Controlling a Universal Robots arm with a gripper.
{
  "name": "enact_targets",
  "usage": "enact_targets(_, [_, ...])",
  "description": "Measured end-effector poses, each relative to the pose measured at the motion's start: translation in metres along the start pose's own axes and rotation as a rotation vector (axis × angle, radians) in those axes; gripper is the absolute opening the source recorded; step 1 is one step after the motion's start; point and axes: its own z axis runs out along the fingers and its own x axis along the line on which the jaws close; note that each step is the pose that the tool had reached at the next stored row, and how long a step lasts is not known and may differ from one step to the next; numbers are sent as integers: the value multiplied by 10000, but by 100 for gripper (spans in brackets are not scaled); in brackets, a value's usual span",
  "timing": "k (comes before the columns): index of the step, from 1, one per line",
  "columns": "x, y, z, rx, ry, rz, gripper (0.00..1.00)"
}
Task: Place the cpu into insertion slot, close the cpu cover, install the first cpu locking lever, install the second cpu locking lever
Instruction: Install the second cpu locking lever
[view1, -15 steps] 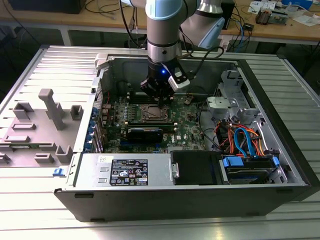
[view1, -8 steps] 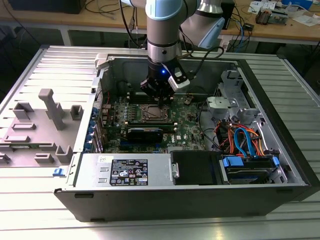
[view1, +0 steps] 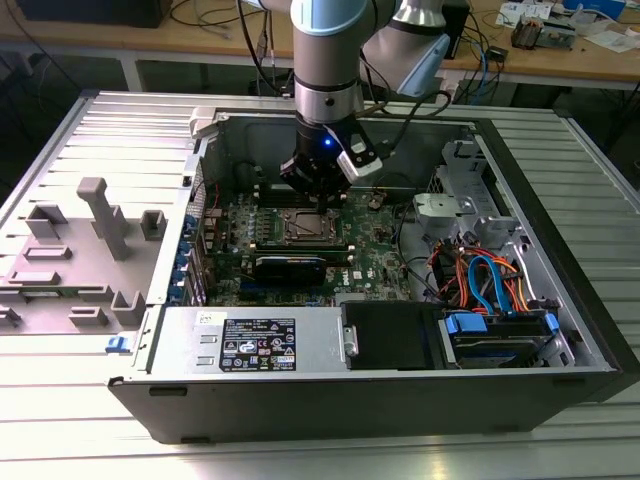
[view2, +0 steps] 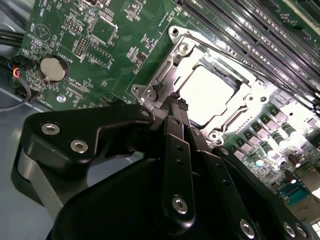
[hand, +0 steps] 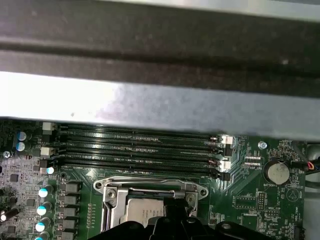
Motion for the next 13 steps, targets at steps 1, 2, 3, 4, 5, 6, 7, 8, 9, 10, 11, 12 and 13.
enact_targets(1, [0, -2, 0, 0, 1, -2, 11])
enact_targets(2, [0, -8, 0, 0, 0, -2, 11])
enact_targets(3, [1, -15, 0, 1, 0, -2, 11])
enact_targets(4, [1, -15, 0, 0, 0, -2, 11])
enact_targets(5, [1, -16, 0, 0, 0, -2, 11])
enact_targets(6, [1, -17, 0, 0, 1, -2, 11])
enact_targets(7, [1, -18, 0, 0, 0, -2, 11])
enact_targets(8, [1, -18, 0, 0, 0, -2, 11])
enact_targets(9, [1, -19, 0, 1, 0, -2, 11])
enact_targets(10, [1, -20, 0, 1, 1, -2, 11])
enact_targets(11, [1, -21, 0, 1, 1, -2, 11])
enact_targets(12, [1, -21, 0, 1, 0, -2, 11])
enact_targets(13, [2, -24, 0, 0, 0, -3, 11])
